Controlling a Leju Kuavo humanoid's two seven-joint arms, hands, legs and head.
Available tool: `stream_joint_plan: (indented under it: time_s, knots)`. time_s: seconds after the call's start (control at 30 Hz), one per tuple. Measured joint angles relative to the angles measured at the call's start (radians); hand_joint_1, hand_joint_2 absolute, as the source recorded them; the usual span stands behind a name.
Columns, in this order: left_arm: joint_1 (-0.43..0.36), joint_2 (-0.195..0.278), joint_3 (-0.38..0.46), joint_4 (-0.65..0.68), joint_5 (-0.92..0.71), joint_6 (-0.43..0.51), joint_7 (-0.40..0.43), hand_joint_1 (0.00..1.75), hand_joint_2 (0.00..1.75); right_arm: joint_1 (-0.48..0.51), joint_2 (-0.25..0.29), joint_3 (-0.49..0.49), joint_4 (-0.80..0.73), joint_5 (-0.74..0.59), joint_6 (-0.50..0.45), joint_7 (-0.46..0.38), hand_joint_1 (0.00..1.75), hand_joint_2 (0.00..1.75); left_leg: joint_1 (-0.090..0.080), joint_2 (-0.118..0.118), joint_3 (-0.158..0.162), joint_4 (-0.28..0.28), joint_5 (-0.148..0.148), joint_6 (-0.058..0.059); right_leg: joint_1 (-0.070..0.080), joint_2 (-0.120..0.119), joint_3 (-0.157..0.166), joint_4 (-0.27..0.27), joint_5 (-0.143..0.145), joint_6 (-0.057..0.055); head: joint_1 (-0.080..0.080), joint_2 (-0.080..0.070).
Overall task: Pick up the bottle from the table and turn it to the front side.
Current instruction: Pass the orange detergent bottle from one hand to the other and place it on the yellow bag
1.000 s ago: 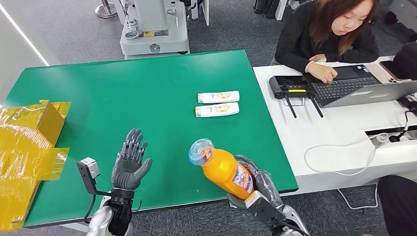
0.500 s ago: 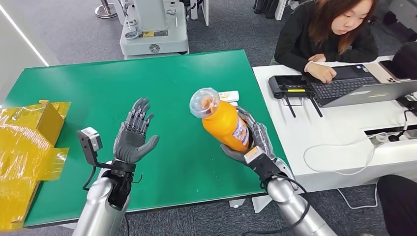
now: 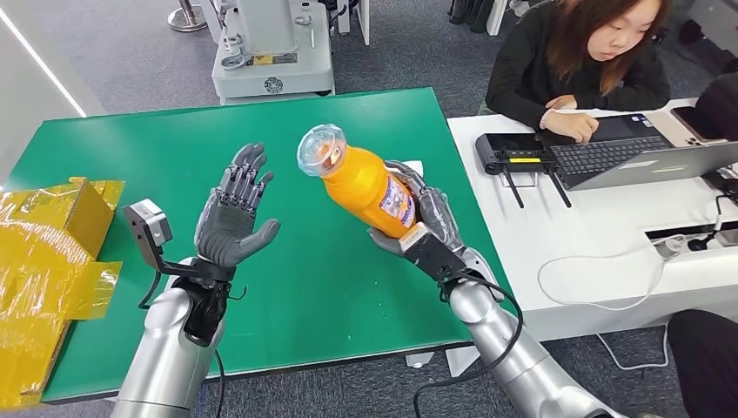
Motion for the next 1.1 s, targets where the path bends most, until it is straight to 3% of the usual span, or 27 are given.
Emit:
stream_joint_plan:
  time_s: [0.23,0.6,0.83,1.1]
  knots:
    - [-0.034,-0.006,-0.02,0.0,0.027,-0.008,0.033,0.0,1.75,-0.09,0.037,-0.005,0.11,0.012,0.013,0.025,1.75,1.75,0.0,0.0,0.0,0.0,0.0,0.0,0.0,0.0,0.0,0.0,0.0,0.0,0.0,0.0]
    - [-0.045,-0.058,-0.05,0.003,0.033,-0.005,0.037,0.0,1.75,-0.218,0.133,-0.009,0.278,0.046,0.021,0.045,1.75,1.75,0.0,0.0,0.0,0.0,0.0,0.0,0.0,0.0,-0.001,0.0,0.0,0.0,0.0,0.0]
    - [-0.073,-0.084,-0.061,0.016,-0.091,0.107,0.001,0.0,1.75,-0.249,0.189,-0.008,0.31,0.078,0.005,0.066,1.75,1.75,0.0,0.0,0.0,0.0,0.0,0.0,0.0,0.0,-0.001,0.0,0.0,0.0,0.0,0.0]
    - [-0.085,-0.086,-0.061,0.058,-0.197,0.207,-0.064,0.0,1.75,-0.211,0.22,0.021,0.267,0.147,0.018,0.107,1.75,1.75,0.0,0.0,-0.001,0.0,0.0,0.0,0.0,0.0,-0.001,0.0,0.0,0.0,0.0,0.0]
